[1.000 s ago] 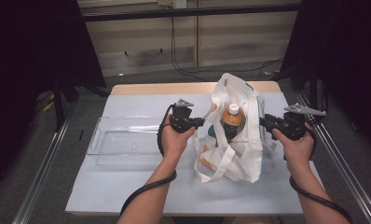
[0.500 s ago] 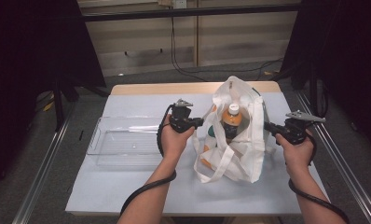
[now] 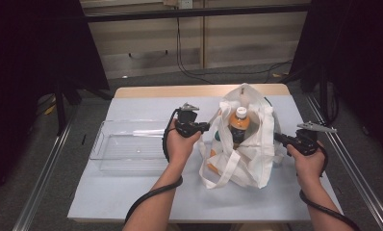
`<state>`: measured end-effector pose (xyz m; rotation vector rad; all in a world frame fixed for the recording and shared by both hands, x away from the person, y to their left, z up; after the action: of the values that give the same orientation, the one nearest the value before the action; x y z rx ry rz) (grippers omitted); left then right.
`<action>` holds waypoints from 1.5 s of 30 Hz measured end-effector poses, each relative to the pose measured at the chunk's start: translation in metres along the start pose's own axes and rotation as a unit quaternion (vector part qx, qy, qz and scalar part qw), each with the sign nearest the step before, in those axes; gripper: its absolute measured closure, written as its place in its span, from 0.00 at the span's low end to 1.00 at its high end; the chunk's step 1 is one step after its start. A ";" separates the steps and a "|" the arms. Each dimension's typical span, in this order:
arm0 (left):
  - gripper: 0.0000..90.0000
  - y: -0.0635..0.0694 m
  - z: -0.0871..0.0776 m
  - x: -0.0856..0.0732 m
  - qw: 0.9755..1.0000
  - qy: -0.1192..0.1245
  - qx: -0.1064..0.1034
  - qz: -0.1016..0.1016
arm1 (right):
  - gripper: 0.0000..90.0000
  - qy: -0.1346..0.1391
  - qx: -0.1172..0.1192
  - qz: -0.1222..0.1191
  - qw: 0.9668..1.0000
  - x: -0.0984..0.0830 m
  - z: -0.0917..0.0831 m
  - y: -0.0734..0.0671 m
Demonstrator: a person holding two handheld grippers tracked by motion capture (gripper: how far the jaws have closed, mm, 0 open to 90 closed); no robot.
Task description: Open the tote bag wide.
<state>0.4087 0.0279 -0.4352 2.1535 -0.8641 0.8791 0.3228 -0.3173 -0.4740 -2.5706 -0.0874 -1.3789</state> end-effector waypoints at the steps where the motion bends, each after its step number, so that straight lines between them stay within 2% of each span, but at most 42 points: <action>1: 0.94 0.000 0.001 0.000 1.000 0.000 0.001 -0.001 | 0.98 -0.001 0.002 0.001 1.000 0.000 0.000 0.000; 4: 0.94 0.000 0.001 -0.001 1.000 -0.002 0.003 -0.003 | 0.98 0.001 0.005 -0.003 1.000 0.000 0.001 -0.001; 6: 0.93 -0.001 0.002 -0.001 1.000 0.008 -0.002 -0.009 | 0.98 0.005 0.007 -0.006 1.000 0.002 0.002 -0.003; 10: 0.90 0.000 0.000 0.002 1.000 0.008 -0.005 -0.005 | 0.98 0.008 0.010 -0.008 1.000 0.004 0.001 -0.006; 11: 0.85 0.002 0.000 0.004 1.000 0.012 -0.007 -0.008 | 0.98 0.010 0.011 -0.008 1.000 0.005 0.002 -0.007; 16: 0.72 0.007 0.001 0.009 1.000 0.022 -0.016 -0.004 | 0.98 0.013 0.012 -0.012 1.000 0.007 0.001 -0.008; 18: 0.65 0.013 0.002 0.014 0.999 0.028 -0.011 0.015 | 0.98 0.014 0.015 -0.011 1.000 0.008 0.001 -0.008; 22: 0.62 0.017 0.002 0.022 0.999 0.040 -0.012 0.024 | 0.98 0.013 0.016 -0.011 1.000 0.008 0.001 -0.009; 23: 0.60 0.018 0.002 0.025 0.999 0.048 -0.016 0.018 | 0.98 0.014 0.016 -0.012 1.000 0.008 0.001 -0.010; 26: 0.63 0.022 0.001 0.030 0.998 0.051 -0.008 0.029 | 0.98 0.013 0.016 -0.013 1.000 0.009 0.001 -0.010; 28: 0.74 0.023 0.000 0.032 0.998 0.058 -0.015 0.025 | 0.98 0.014 0.018 -0.014 1.000 0.009 0.002 -0.011; 30: 0.80 0.026 0.001 0.035 0.997 0.067 -0.021 0.028 | 0.98 0.012 0.019 -0.015 1.000 0.009 0.002 -0.011; 31: 0.87 0.025 0.001 0.034 0.998 0.054 -0.025 0.021 | 0.98 0.012 0.017 -0.015 1.000 0.009 0.002 -0.010; 33: 0.95 0.023 0.004 0.031 0.998 0.052 -0.026 0.018 | 0.98 0.012 0.017 -0.013 1.000 0.008 0.002 -0.010; 34: 0.97 0.023 0.004 0.031 0.998 0.052 -0.026 0.018 | 0.98 0.012 0.017 -0.013 1.000 0.008 0.002 -0.010; 35: 0.97 0.021 0.007 0.025 0.999 0.038 -0.018 0.013 | 0.98 0.012 0.014 -0.013 1.000 0.008 0.002 -0.008; 37: 0.97 0.019 0.008 0.022 0.999 0.037 -0.017 0.010 | 0.98 0.011 0.015 -0.012 1.000 0.008 0.002 -0.007; 40: 0.97 0.012 0.014 0.010 0.999 0.030 -0.009 -0.012 | 0.98 0.007 0.016 -0.013 1.000 0.006 0.002 -0.005; 42: 0.97 0.010 0.015 0.005 1.000 0.021 -0.004 -0.013 | 0.98 0.005 0.017 -0.008 1.000 0.005 0.002 -0.003; 44: 0.97 0.009 0.016 0.004 0.999 0.025 -0.003 -0.020 | 0.98 0.003 0.018 -0.009 1.000 0.004 0.002 -0.002; 45: 0.97 0.008 0.017 0.002 1.000 0.017 0.000 -0.020 | 0.98 0.001 0.018 -0.009 1.000 0.003 0.003 -0.002</action>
<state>0.4093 0.0099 -0.4412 2.1422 -0.8015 0.8942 0.3266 -0.3145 -0.4723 -2.5455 -0.1325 -1.3737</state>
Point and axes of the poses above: each handheld gripper's, and its own axes: z roughly forward along the jaws, x roughly out of its top, y roughly to its right, the point moved 2 cm from there along z, roughly forward along the jaws, and after that the axes turned 7 degrees about -x, right-handed, at the moved point
